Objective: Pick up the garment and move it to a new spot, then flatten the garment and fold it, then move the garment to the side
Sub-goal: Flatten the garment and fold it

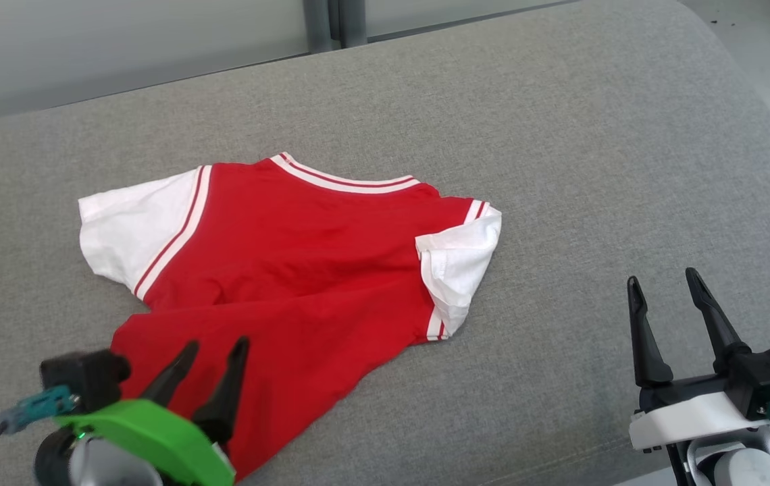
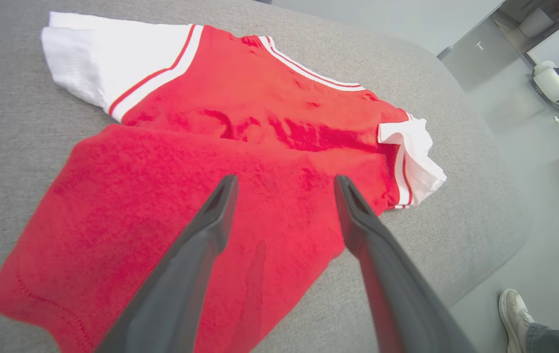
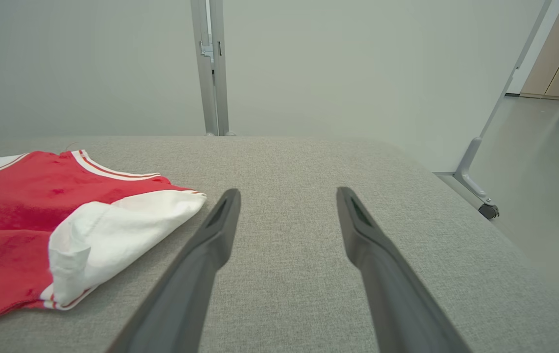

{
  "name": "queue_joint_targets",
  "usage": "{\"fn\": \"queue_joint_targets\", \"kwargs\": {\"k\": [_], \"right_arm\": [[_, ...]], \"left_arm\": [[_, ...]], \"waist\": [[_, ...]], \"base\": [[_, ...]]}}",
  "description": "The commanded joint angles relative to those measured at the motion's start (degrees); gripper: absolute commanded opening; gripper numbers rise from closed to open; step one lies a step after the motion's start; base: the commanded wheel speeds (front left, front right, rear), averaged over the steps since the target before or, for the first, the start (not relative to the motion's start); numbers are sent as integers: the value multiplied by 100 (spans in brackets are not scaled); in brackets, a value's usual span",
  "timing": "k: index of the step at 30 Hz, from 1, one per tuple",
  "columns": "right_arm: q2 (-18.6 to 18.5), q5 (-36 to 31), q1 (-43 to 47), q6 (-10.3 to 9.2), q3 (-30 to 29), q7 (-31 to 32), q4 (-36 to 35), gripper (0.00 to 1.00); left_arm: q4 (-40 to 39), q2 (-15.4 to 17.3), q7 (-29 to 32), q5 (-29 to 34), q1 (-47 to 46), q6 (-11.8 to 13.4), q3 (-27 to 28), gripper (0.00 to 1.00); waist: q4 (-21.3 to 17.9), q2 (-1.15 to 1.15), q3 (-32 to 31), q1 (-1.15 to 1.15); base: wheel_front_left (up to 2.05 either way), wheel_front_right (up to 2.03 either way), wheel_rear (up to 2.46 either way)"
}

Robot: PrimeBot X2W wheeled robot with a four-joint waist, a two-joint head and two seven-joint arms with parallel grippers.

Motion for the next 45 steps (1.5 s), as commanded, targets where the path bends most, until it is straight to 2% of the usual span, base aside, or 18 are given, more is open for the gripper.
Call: {"fn": "queue_joint_targets", "kwargs": {"k": [1,4,6,8,9,13,17,25,26,27,28,31,37,38,39,40,43,45], "right_arm": [[2,65,-100,-2,20,-19,7,100],[4,125,-164,-2,96,-19,28,100],[8,168,-218,-2,143,-19,53,100],[4,209,-253,-2,146,-19,67,100],[4,209,-253,-2,146,-19,67,100],[9,252,-232,-2,149,-19,85,100],[7,287,-242,-2,145,-19,102,100],[6,309,-291,-2,180,-19,118,100],[7,312,-288,-2,177,-19,123,100],[8,319,-284,-2,177,-19,129,100],[8,326,-282,-2,185,-19,134,100],[7,358,-306,-2,224,-19,150,100],[7,423,-295,-2,235,-19,174,100],[8,437,-293,-2,240,-19,183,100],[8,454,-296,-2,246,-19,194,100],[8,464,-301,-2,252,-19,204,100],[8,487,-325,-2,283,-19,233,100],[8,498,-335,-2,299,-19,249,100]], "left_arm": [[138,-360,127,230,-629,-55,-266,100],[685,-1057,439,385,-1445,-183,-793,100],[1266,-1371,600,606,-1997,-234,-1046,100],[1815,-1809,746,540,-2322,-369,-1268,100],[1815,-1809,746,540,-2322,-369,-1268,100],[2744,-2336,849,479,-2809,-645,-1453,100],[3344,-2776,909,342,-3062,-913,-1557,100],[4248,-3140,845,300,-3342,-1241,-1647,100],[4306,-3187,849,287,-3364,-1311,-1680,85],[4348,-3234,813,309,-3405,-1391,-1714,31],[4394,-3268,785,349,-3451,-1461,-1765,0],[4538,-3397,672,606,-3576,-1649,-2021,0],[4702,-3571,743,1247,-3824,-1960,-2872,0],[4738,-3609,738,1298,-3790,-2001,-2991,40],[4781,-3628,750,1371,-3789,-2050,-3116,95],[4835,-3650,746,1396,-3780,-2065,-3186,100],[5059,-3730,553,1503,-3749,-2092,-3338,100],[5263,-3745,394,1594,-3767,-2018,-3389,100]], "waist": [[-287,0,253,0],[-409,0,343,0],[-502,0,394,0],[-586,0,422,0],[-586,0,422,0],[-718,0,454,0],[-812,0,475,0],[-907,0,439,0],[-910,0,430,0],[-912,0,425,0],[-914,0,424,0],[-940,0,424,0],[-1008,0,418,0],[-1020,0,420,0],[-1034,0,422,0],[-1051,0,422,0],[-1105,0,413,0],[-1134,0,405,0]], "base": [[0,0,0],[0,0,0],[0,0,0],[0,0,0],[0,0,0],[0,0,0],[0,0,0],[0,0,0],[0,0,0],[0,0,0],[0,0,0],[0,0,0],[0,0,0],[0,0,0],[0,0,0],[0,0,0],[0,0,0],[0,0,0]]}}
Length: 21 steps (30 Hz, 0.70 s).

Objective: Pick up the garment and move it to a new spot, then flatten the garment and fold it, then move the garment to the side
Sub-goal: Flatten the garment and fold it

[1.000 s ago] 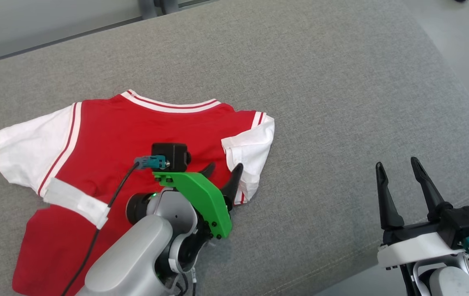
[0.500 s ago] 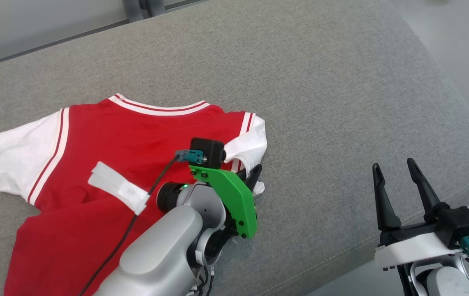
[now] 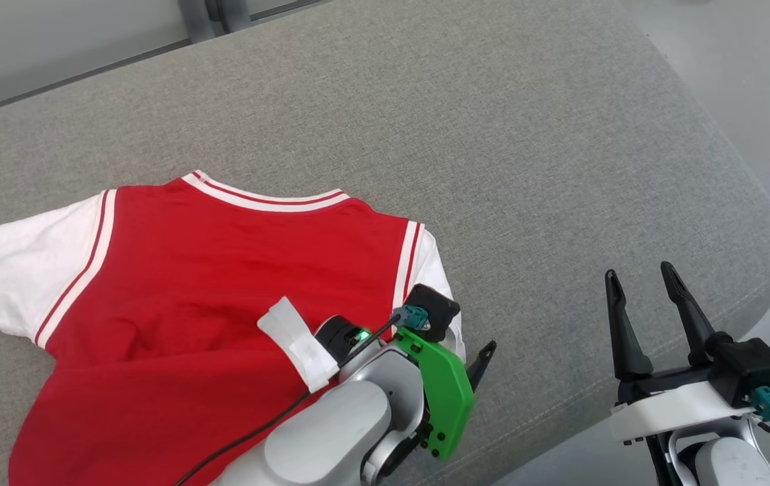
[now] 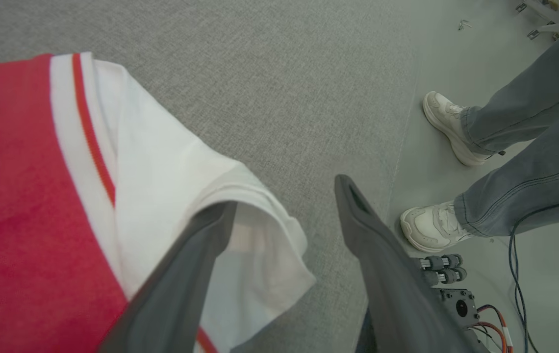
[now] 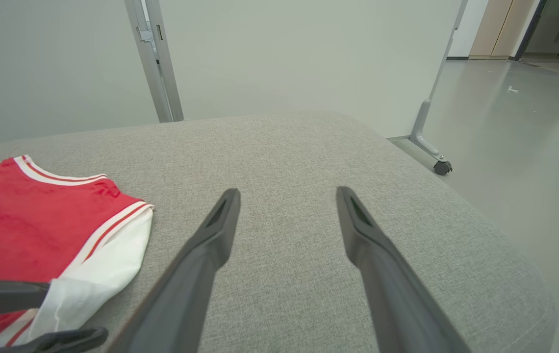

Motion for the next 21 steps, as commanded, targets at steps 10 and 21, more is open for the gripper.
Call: {"fn": "queue_joint_targets", "kwargs": {"k": [10,21], "right_arm": [[-6,-19,104,-2,-188,-19,-14,100],[-6,-409,216,-2,-397,-19,-167,100]], "left_arm": [[404,-38,-231,-104,171,-39,-128,100],[-1057,554,-117,-737,937,385,292,100]], "waist": [[143,0,-90,0],[1056,0,-432,0]], "base": [[0,0,0],[0,0,0]]}}
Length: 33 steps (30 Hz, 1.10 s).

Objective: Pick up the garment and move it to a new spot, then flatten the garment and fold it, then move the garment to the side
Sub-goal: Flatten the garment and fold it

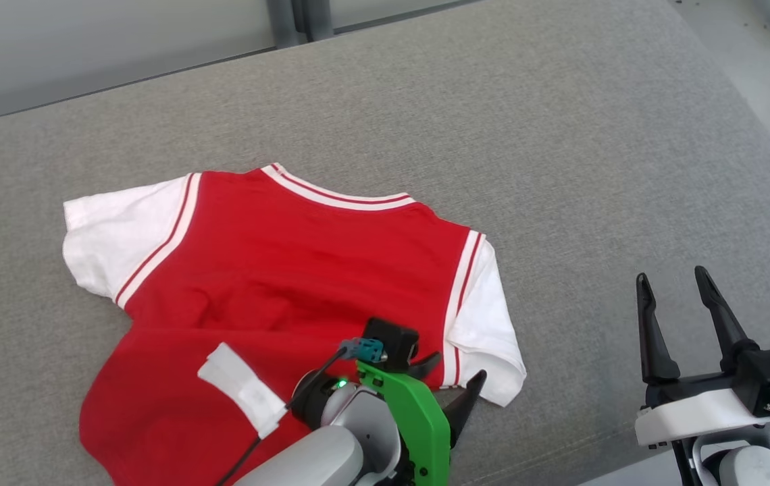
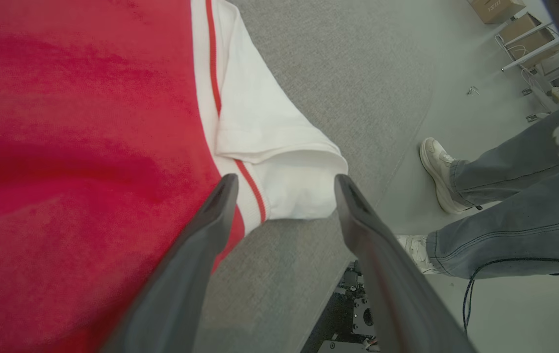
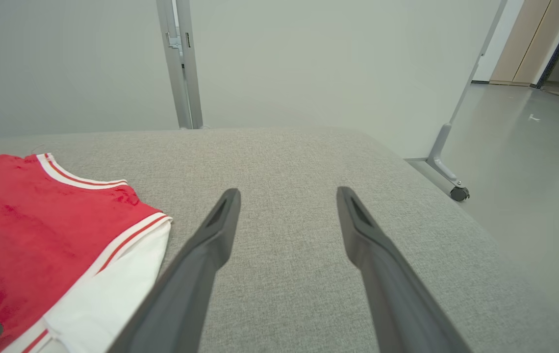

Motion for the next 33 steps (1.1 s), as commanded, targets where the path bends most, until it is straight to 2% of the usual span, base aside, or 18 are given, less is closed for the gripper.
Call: {"fn": "queue_joint_targets", "kwargs": {"k": [1,6,11,17,20,25,33], "right_arm": [[-10,-64,57,-2,-8,-19,-25,100],[-44,-176,115,-2,-35,-19,-91,100],[-139,-213,229,-2,-30,-19,-127,100],[-278,-227,405,-2,-24,-19,-151,100],[-353,-203,521,-2,34,-19,-104,100],[-474,-196,685,-2,101,-19,-50,100],[-465,-197,1092,-2,76,-19,-33,100]], "left_arm": [[-99,100,-21,-20,110,56,50,100],[-1092,686,-364,-120,528,534,505,100],[-1903,1302,-963,-214,1215,1128,1135,100],[-2535,1923,-1626,-236,2027,1573,1699,100],[-2624,2107,-1896,-294,2413,1611,1865,100],[-2634,2333,-2160,-283,2886,1537,2014,100],[-2571,2372,-2373,43,3424,1499,2298,100]], "waist": [[385,0,-197,0],[838,0,-352,0],[1208,0,-557,0],[1573,0,-774,0],[1682,0,-865,0],[1821,0,-957,0],[1872,0,-1203,0]], "base": [[0,0,0],[0,0,0],[0,0,0],[0,0,0],[0,0,0],[0,0,0],[0,0,0]]}}
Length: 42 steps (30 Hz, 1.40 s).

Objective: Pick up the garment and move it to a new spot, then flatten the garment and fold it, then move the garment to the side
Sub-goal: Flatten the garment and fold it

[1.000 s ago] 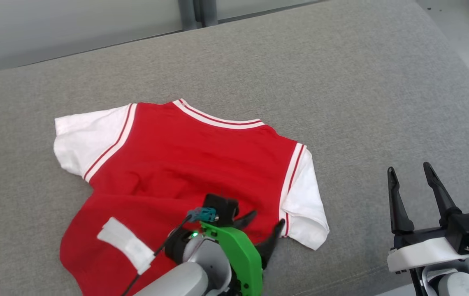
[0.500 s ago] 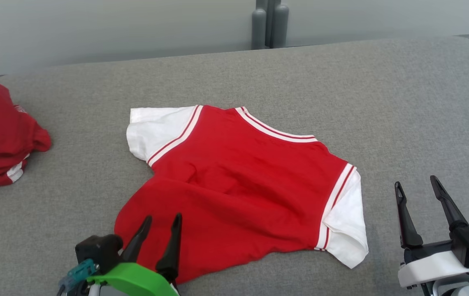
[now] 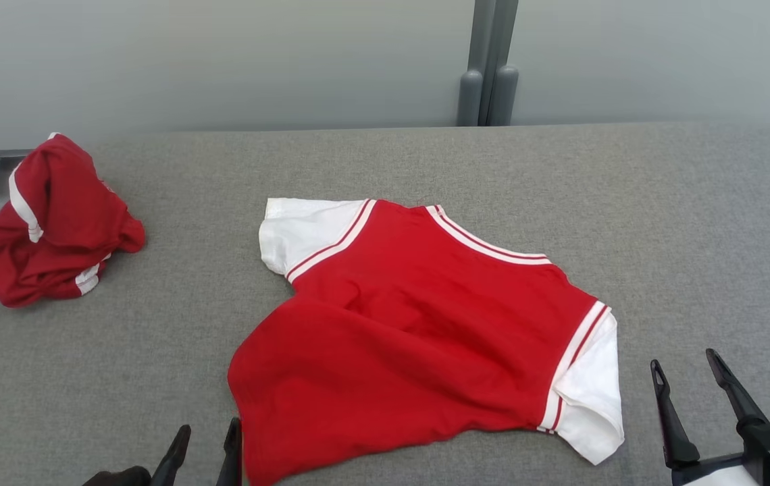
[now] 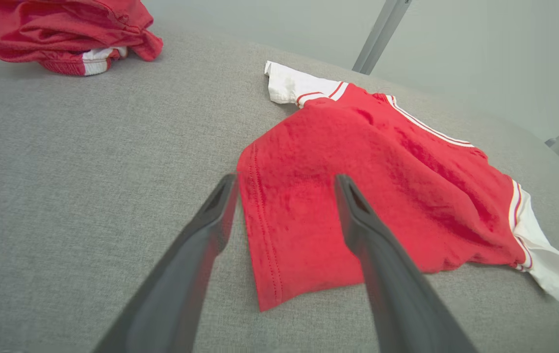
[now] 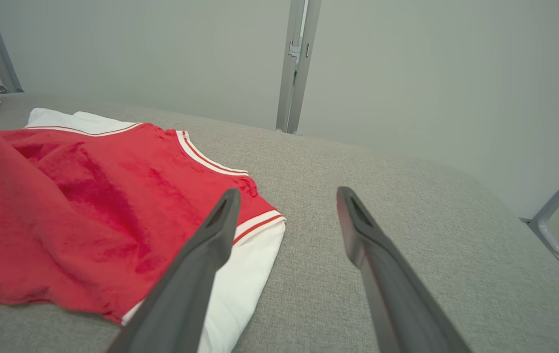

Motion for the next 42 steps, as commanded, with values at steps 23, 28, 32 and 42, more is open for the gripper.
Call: {"fn": "queue_joint_targets", "kwargs": {"k": [23,28,32,42], "right_arm": [[91,-58,-732,-2,30,-19,796,100],[131,-70,-772,-2,-66,-19,848,100],[179,-70,-755,-2,-31,-19,771,100],[169,-17,-681,-2,114,-19,507,100]], "left_arm": [[1661,-1487,-46,2058,33,-1902,2644,100],[1935,-1845,-47,2442,76,-2245,3088,100],[2041,-2057,-47,2739,107,-2515,3325,100],[1959,-2215,-47,3178,281,-2940,3543,100]], "waist": [[-179,0,-273,0],[-148,0,-322,0],[-118,0,-342,0],[-101,0,-320,0]], "base": [[0,0,0],[0,0,0],[0,0,0],[0,0,0]]}}
